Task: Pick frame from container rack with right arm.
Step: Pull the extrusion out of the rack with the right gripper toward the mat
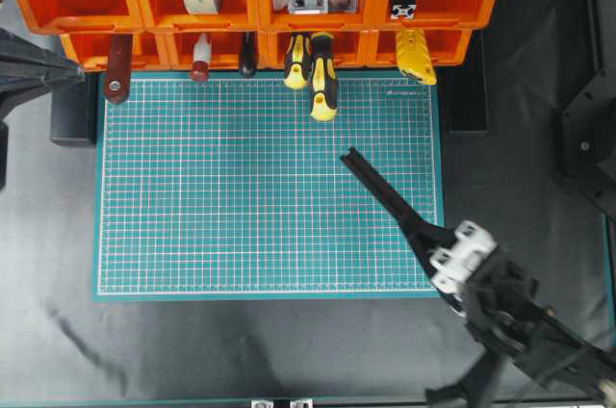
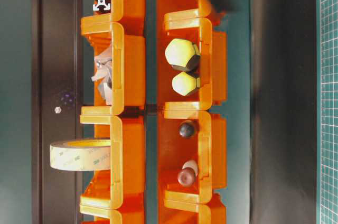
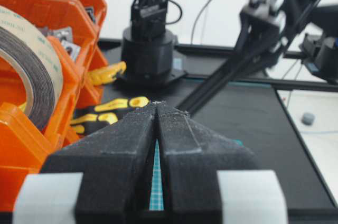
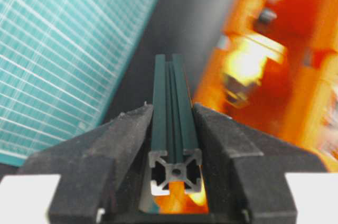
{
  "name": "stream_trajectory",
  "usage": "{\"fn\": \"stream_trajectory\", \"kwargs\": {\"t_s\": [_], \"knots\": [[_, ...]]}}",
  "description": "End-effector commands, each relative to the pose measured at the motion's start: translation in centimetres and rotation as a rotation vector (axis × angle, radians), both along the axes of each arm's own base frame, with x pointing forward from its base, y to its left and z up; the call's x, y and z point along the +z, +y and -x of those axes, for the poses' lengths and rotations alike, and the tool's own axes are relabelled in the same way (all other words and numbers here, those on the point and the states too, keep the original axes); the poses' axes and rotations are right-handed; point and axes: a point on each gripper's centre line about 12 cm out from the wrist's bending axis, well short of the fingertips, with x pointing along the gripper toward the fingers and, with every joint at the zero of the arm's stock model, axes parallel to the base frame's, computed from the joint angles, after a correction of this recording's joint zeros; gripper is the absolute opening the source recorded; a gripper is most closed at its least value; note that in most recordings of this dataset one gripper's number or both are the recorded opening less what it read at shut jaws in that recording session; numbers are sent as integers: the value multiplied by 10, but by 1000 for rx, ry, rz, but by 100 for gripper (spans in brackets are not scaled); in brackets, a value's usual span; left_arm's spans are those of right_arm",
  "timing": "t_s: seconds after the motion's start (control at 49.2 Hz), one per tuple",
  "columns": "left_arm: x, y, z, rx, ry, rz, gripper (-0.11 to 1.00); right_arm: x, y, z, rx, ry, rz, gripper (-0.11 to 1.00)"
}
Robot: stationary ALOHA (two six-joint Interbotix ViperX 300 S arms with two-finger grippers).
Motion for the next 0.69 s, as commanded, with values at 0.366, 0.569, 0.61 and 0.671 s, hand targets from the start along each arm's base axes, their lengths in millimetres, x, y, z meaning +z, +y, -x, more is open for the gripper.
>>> {"fn": "stream_trajectory", "kwargs": {"t_s": [0.366, 0.569, 0.61, 0.671], "knots": [[13, 0, 1, -2, -37, 6, 1, -49, -31, -80, 34, 64, -116, 24], [18, 0, 6, -2, -60, 3, 1, -50, -45, -107, -28, 65, -100, 24], [18, 0, 6, -2, -60, 1, 1, -50, -45, -108, -27, 69, -97, 24], [18, 0, 6, -2, -54, 1, 1, -51, -45, -107, -24, 74, -94, 24]]}}
